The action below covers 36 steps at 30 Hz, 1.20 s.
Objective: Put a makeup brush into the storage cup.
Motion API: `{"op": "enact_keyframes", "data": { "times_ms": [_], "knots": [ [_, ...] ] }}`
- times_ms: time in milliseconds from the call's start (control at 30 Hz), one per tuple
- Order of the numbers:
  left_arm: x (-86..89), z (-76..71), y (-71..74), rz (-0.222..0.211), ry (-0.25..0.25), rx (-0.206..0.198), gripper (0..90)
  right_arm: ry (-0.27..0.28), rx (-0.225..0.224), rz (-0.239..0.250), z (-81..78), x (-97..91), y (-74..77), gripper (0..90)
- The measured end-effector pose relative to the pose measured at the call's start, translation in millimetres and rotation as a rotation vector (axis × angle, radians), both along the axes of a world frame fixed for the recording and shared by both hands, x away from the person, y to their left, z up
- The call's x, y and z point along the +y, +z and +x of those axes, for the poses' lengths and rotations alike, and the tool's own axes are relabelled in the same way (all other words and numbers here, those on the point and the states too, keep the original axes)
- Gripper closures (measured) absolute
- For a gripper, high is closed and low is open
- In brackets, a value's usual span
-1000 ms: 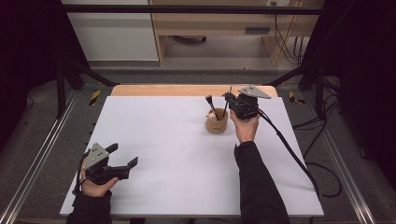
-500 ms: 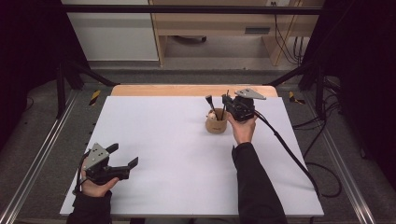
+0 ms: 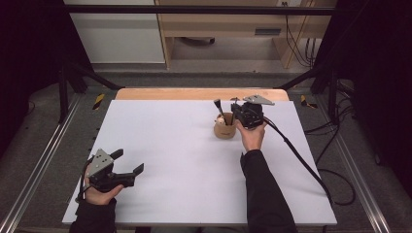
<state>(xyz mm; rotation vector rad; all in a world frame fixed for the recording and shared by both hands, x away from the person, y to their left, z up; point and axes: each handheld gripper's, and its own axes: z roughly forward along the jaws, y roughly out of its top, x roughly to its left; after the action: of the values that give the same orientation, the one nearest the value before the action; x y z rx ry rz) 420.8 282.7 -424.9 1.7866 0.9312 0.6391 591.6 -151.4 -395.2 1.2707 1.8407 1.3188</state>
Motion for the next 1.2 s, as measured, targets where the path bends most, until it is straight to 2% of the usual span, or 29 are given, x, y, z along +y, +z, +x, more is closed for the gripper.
{"op": "enact_keyframes", "data": {
  "times_ms": [467, 667, 767, 933, 1200],
  "knots": [
    [0.0, -0.1, 0.0, 0.001, 0.000, -0.001, 7.3, -0.001, 0.049, -0.031, 2.5, 1.6, -8.9, 84.9],
    [0.0, -0.1, 0.1, 0.000, 0.000, -0.001, 7.3, -0.005, 0.086, -0.038, 1.5, 1.6, -9.6, 78.2],
    [0.0, -0.2, 0.3, -0.001, 0.000, 0.000, 7.3, 0.002, 0.081, -0.037, -1.4, 0.6, -7.9, 75.2],
    [-0.4, -0.2, 0.1, 0.001, 0.000, 0.001, 7.2, 0.031, 0.044, -0.012, -14.1, -3.3, 1.0, 68.1],
    [-0.2, -0.3, 0.0, 0.001, 0.003, 0.001, 7.1, 0.103, 0.008, 0.018, -38.2, -6.9, 16.1, 48.0]
  ]
}}
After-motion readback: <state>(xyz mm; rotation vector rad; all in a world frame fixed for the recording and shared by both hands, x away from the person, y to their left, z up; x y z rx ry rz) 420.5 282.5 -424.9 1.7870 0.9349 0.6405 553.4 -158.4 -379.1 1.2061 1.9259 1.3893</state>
